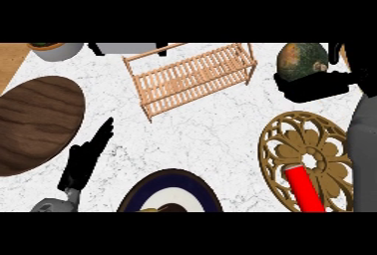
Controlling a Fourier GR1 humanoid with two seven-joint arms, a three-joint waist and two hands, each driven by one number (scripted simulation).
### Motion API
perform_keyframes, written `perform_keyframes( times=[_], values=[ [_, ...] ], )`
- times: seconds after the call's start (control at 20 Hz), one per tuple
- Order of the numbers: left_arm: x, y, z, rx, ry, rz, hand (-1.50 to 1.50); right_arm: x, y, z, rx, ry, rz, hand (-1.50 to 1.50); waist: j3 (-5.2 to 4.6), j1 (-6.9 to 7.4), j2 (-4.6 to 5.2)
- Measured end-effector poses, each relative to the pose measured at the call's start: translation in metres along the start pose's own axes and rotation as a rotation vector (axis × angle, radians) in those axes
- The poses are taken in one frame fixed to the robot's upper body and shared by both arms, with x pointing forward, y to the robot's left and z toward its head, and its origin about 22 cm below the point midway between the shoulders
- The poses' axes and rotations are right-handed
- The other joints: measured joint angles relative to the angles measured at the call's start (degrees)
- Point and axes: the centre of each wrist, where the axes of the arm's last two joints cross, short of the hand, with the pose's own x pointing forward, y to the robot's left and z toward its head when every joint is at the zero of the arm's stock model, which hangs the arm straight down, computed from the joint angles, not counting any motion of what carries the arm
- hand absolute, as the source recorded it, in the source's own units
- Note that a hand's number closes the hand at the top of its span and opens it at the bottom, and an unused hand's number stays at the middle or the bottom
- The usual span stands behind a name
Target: Pick the squash from the placemat and place it in the tiered shelf
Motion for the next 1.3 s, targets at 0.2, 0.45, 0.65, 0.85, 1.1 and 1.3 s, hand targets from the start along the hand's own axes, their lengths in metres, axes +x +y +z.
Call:
perform_keyframes(
  times=[0.2, 0.45, 0.65, 0.85, 1.1, 1.3],
  values=[
    [0.000, 0.002, 0.000, -0.009, -0.007, -0.001, 0.00, 0.020, 0.002, -0.037, -0.037, 0.022, 0.007, 1.50, 0.01, 0.59, 0.15],
    [0.002, -0.004, -0.001, -0.020, -0.015, 0.003, 0.00, 0.030, 0.006, -0.082, -0.050, 0.043, 0.008, 1.50, 0.00, 1.10, 0.33],
    [0.002, -0.008, 0.000, -0.021, -0.020, 0.000, 0.00, 0.034, 0.025, -0.108, -0.034, 0.024, 0.035, 1.50, 0.00, 1.50, 0.50],
    [0.003, -0.007, -0.001, -0.027, -0.028, -0.006, 0.00, 0.039, 0.051, -0.126, 0.004, 0.003, 0.062, 1.50, 0.00, 2.04, 0.73],
    [0.008, -0.009, -0.005, -0.035, -0.035, -0.008, 0.00, 0.045, 0.075, -0.140, 0.068, -0.003, 0.076, 1.50, -0.01, 2.52, 0.98],
    [0.006, -0.011, -0.004, -0.044, -0.043, -0.009, 0.00, 0.048, 0.093, -0.145, 0.130, 0.005, 0.091, 1.50, -0.01, 3.12, 1.20]
  ],
)
